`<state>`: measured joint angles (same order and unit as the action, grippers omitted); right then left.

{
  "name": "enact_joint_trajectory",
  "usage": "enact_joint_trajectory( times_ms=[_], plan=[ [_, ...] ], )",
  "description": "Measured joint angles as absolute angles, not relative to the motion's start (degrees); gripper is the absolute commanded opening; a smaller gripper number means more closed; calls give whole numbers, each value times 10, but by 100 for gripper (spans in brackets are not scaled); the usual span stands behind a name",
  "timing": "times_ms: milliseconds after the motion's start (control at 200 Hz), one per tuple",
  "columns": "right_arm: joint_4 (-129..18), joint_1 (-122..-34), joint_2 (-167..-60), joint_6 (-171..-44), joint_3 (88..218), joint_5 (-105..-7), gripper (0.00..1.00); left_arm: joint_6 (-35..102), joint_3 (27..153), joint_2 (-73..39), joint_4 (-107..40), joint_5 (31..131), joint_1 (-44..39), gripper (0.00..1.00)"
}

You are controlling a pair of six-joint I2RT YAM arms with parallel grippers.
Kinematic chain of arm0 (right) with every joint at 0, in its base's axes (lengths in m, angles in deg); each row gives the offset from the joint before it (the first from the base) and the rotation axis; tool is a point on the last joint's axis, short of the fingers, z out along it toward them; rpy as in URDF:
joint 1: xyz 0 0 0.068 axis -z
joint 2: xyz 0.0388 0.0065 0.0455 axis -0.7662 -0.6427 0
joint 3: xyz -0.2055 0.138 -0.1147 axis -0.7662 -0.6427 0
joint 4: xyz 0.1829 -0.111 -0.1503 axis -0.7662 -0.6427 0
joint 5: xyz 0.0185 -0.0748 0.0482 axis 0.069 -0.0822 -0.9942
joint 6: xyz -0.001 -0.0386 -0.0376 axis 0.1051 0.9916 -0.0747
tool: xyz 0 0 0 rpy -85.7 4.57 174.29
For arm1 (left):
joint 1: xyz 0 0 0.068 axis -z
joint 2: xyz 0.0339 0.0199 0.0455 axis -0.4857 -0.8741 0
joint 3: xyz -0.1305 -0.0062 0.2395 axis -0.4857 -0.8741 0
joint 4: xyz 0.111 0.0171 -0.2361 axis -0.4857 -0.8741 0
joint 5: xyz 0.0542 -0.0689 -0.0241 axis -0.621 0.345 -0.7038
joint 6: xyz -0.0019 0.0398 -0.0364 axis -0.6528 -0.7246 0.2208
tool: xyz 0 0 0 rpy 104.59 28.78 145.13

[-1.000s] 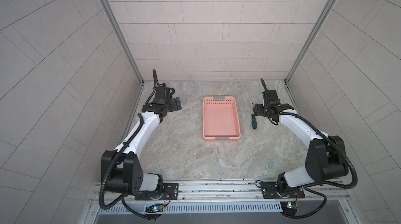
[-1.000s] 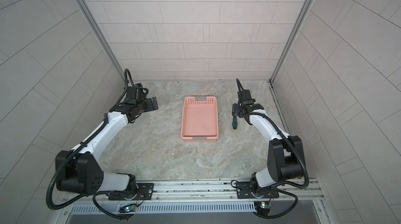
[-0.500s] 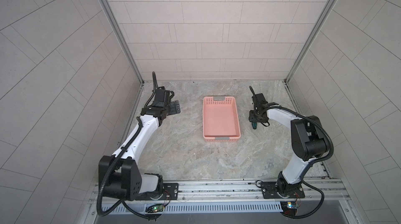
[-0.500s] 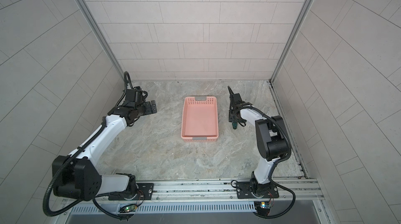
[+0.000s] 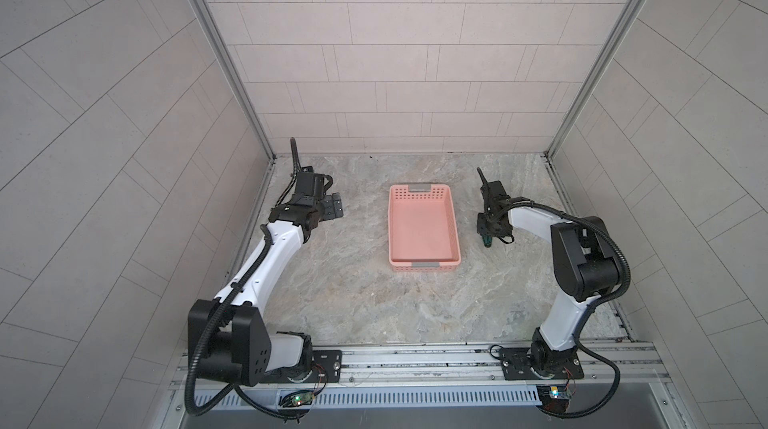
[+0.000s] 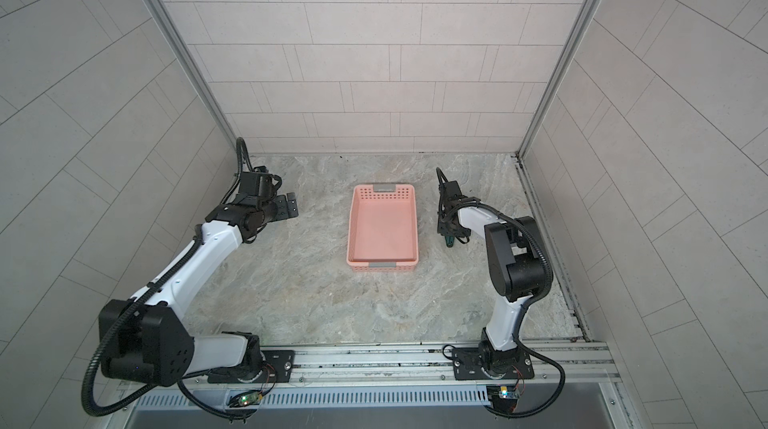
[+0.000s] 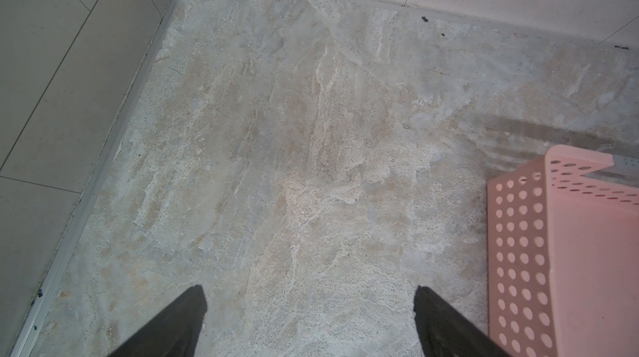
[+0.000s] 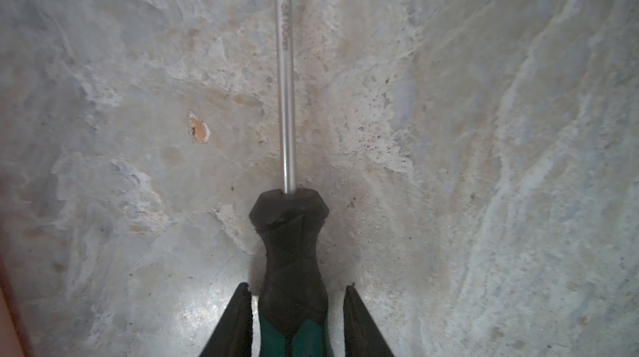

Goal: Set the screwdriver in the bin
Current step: 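Lift the green-handled screwdriver off the table with the right gripper, then carry the screwdriver with the right gripper over the pink basket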

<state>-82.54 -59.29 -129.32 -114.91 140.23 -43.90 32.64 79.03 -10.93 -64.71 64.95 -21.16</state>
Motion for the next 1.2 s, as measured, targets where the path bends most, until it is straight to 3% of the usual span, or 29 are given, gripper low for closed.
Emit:
enact_joint_trajectory(
  times_ms=[335,465,771,1201],
  plan=[
    [-813,-592,-1302,-1165,1403,-440,27,327,784,-109,-647,647,-212,100],
    [-806,-592,-1303,-1174,1403,-440,16,327,782,-109,-646,647,-212,100],
    [-795,-591,-1295,-1173,1393,-437,0,327,781,-109,-647,647,-212,100],
    [-896,-593,-1192,-1140,1431,-422,0,327,781,-109,-648,645,-212,100]
  ],
)
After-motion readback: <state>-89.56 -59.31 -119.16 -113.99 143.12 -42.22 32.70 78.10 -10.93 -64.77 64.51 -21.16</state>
